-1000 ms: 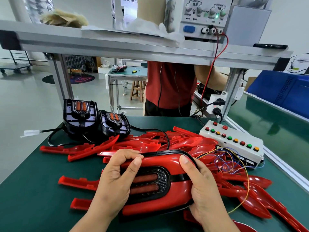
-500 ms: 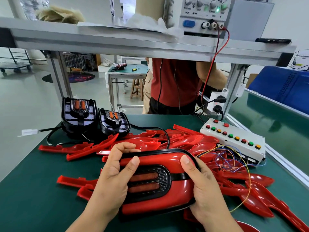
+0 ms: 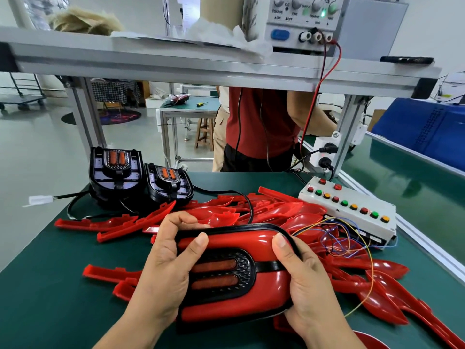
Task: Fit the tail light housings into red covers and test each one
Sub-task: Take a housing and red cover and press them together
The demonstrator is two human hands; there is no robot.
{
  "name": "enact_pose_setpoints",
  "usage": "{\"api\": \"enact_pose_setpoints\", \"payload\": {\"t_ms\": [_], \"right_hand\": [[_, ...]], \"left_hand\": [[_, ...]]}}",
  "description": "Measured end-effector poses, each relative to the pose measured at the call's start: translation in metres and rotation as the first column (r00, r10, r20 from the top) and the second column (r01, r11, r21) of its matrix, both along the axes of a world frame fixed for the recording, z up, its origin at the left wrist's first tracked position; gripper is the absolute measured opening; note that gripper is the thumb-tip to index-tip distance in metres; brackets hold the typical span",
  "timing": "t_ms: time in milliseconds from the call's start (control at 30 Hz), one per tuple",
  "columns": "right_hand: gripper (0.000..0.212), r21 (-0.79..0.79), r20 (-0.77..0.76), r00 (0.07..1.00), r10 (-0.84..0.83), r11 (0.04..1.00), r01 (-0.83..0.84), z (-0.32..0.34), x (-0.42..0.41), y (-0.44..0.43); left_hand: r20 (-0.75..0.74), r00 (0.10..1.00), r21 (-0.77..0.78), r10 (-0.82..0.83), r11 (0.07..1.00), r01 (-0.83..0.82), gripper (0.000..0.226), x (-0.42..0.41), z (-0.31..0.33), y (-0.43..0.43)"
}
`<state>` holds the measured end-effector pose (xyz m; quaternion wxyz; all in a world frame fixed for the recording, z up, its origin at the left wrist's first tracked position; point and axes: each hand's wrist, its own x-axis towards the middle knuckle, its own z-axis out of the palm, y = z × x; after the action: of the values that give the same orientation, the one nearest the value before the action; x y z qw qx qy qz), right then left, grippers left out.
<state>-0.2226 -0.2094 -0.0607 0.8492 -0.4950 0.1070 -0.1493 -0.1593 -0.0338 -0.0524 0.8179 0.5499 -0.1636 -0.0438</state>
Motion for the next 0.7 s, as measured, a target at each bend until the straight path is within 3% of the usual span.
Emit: {"api": "enact_pose_setpoints", "payload": {"t_ms": [200, 300, 433, 500, 600, 700], "right_hand": [[0.08, -0.073, -0.031, 0.999, 0.032, 0.997, -0.035, 0.0022, 0.0006, -0.0018], [0.071, -0.043, -0.025, 0.998, 0.053, 0.998, -0.054, 0.0015, -0.0003, -0.0023], [0.043, 0.008, 0.005, 0.999, 0.037, 0.999, -0.037, 0.0022, -0.0006, -0.0039], [0.048, 0.014, 0.008, 1.0, 0.018, 1.0, -0.018, 0.0025, 0.0, -0.003], [0.076, -0.01, 0.013, 1.0, -0.001, 1.0, 0.001, 0.0026, 0.0, 0.0012], [0.075, -0.014, 0.022, 1.0, 0.016, 1.0, -0.016, 0.0011, -0.0003, 0.003]], "left_hand": [[-0.057, 0.995, 0.023, -0.083, 0.996, 0.084, 0.025, 0.0011, -0.0024, 0.0043], [-0.032, 0.994, 0.056, -0.109, 0.992, 0.11, 0.027, 0.0032, -0.0041, 0.007], [-0.057, 0.996, 0.042, -0.068, 0.997, 0.07, 0.033, 0.0069, -0.0084, 0.0086], [-0.111, 0.991, 0.052, -0.077, 0.995, 0.083, 0.037, 0.006, -0.0092, 0.0049], [-0.12, 0.992, 0.095, -0.028, 0.995, 0.039, 0.037, 0.0041, -0.0087, 0.0], [-0.115, 0.993, 0.091, 0.024, 0.996, -0.014, 0.032, 0.0046, -0.0091, -0.0001]]}}
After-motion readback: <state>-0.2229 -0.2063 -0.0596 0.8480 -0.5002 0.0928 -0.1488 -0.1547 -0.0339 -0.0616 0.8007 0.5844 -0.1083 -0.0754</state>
